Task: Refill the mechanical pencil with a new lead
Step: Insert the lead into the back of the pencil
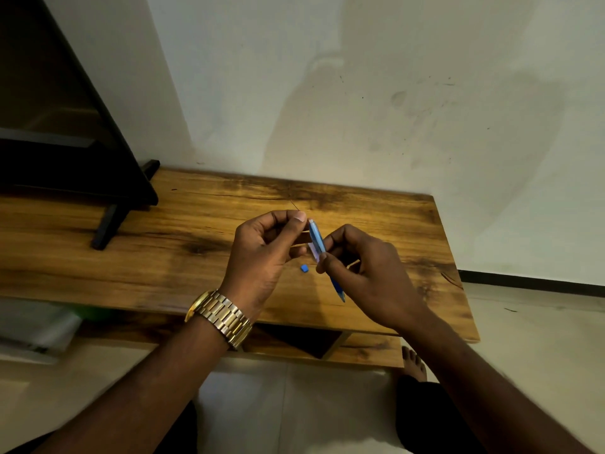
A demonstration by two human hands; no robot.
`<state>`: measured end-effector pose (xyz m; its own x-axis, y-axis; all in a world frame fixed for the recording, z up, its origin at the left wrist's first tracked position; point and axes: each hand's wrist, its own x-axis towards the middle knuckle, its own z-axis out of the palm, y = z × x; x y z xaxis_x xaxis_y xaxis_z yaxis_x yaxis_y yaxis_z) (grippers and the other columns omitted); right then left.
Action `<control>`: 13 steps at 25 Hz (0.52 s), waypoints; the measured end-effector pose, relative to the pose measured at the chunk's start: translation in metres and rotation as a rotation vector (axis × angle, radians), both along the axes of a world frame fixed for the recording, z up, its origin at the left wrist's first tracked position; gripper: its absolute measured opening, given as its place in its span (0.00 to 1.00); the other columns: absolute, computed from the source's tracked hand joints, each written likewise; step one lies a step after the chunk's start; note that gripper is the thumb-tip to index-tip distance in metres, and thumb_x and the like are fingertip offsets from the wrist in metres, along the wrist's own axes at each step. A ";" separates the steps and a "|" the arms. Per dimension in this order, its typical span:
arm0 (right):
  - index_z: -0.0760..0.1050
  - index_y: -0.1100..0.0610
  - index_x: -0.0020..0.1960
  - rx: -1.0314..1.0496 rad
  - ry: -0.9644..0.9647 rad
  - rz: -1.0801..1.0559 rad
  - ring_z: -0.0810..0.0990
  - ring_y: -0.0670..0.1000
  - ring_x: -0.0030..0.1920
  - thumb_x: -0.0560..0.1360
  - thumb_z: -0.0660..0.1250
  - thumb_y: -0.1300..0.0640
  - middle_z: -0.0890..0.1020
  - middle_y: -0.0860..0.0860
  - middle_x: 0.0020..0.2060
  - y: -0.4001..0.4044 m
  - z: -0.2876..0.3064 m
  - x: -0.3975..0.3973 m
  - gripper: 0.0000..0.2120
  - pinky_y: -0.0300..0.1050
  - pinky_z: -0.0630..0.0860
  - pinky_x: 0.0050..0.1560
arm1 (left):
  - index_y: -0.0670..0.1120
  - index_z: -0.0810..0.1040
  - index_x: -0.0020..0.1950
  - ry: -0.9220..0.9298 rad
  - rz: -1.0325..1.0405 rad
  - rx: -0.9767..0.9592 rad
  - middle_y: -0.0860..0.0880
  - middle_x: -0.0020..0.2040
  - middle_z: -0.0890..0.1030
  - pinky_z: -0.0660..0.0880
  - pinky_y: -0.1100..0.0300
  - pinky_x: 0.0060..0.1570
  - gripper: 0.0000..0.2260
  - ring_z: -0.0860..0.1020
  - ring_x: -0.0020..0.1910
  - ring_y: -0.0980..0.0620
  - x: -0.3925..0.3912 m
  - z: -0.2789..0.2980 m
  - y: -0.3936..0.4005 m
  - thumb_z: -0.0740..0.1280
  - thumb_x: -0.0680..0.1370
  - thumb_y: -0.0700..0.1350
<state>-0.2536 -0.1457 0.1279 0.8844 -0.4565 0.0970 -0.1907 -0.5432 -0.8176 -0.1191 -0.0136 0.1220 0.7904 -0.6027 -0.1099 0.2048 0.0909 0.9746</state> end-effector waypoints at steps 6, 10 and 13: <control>0.81 0.53 0.56 -0.015 0.011 0.011 0.88 0.44 0.45 0.82 0.72 0.55 0.89 0.43 0.43 -0.001 -0.001 -0.001 0.04 0.31 0.78 0.43 | 0.47 0.86 0.55 0.042 0.024 -0.021 0.47 0.52 0.91 0.84 0.63 0.44 0.05 0.89 0.53 0.49 0.001 0.000 0.000 0.72 0.81 0.44; 0.81 0.53 0.56 -0.011 0.008 0.018 0.88 0.44 0.45 0.82 0.72 0.55 0.89 0.44 0.43 -0.002 -0.001 -0.002 0.04 0.30 0.78 0.43 | 0.47 0.86 0.55 0.028 0.018 -0.031 0.47 0.51 0.91 0.84 0.63 0.44 0.04 0.89 0.52 0.50 0.001 0.000 -0.001 0.72 0.81 0.43; 0.81 0.53 0.56 -0.005 0.010 0.022 0.88 0.43 0.46 0.82 0.72 0.55 0.89 0.44 0.43 -0.002 -0.001 -0.001 0.05 0.31 0.79 0.44 | 0.47 0.86 0.54 0.012 0.013 -0.027 0.47 0.51 0.90 0.83 0.64 0.43 0.04 0.89 0.52 0.51 0.002 0.000 0.001 0.72 0.81 0.43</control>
<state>-0.2548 -0.1475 0.1270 0.8954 -0.4361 0.0903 -0.1866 -0.5514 -0.8131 -0.1173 -0.0130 0.1217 0.7972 -0.5949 -0.1028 0.2146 0.1200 0.9693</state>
